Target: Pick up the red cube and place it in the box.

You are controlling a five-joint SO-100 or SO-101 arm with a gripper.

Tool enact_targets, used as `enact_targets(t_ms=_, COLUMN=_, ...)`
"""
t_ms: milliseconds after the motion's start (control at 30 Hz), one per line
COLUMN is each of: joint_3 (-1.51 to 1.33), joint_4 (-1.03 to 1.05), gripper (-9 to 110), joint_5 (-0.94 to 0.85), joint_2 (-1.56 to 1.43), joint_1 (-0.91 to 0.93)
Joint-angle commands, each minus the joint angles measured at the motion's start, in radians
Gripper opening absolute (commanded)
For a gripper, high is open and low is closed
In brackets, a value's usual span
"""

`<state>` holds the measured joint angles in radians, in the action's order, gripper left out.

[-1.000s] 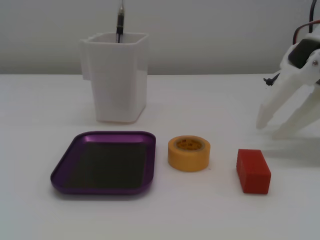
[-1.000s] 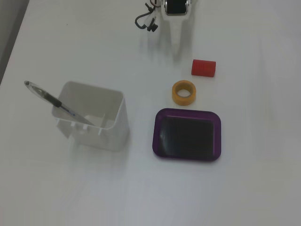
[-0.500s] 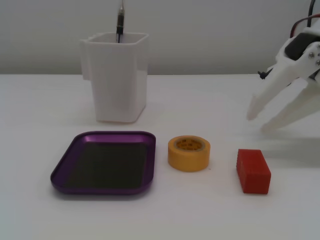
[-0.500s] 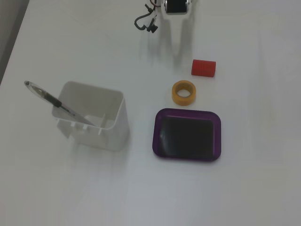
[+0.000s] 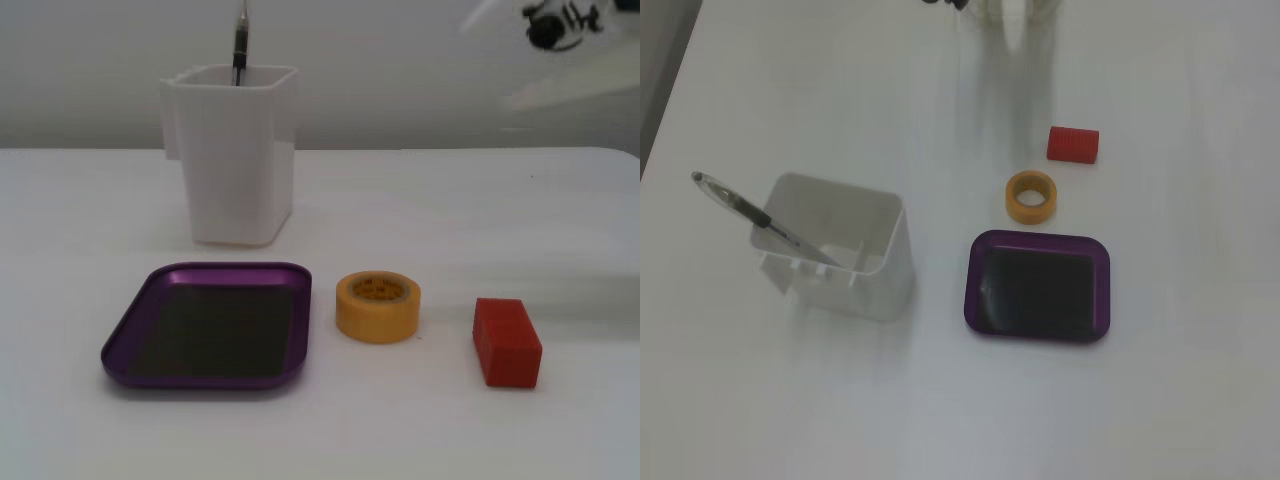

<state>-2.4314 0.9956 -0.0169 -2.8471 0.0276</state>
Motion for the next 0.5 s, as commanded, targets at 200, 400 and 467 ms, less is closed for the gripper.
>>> enact_targets(t_ms=200, joint_3=0.712, joint_4=0.337, gripper=19, joint_5=0.281, joint_2=0.917, joint_1=-0.259)
enact_targets(t_ms=400, joint_3=0.764, joint_4=0.351, gripper=26, joint_5=0.328, joint_2=1.062, joint_1=-0.353)
enact_targets(t_ms=467, joint_3=0.747, joint_4=0.35, gripper=27, joint_5=0.33, joint_2=1.077, joint_1=-0.353)
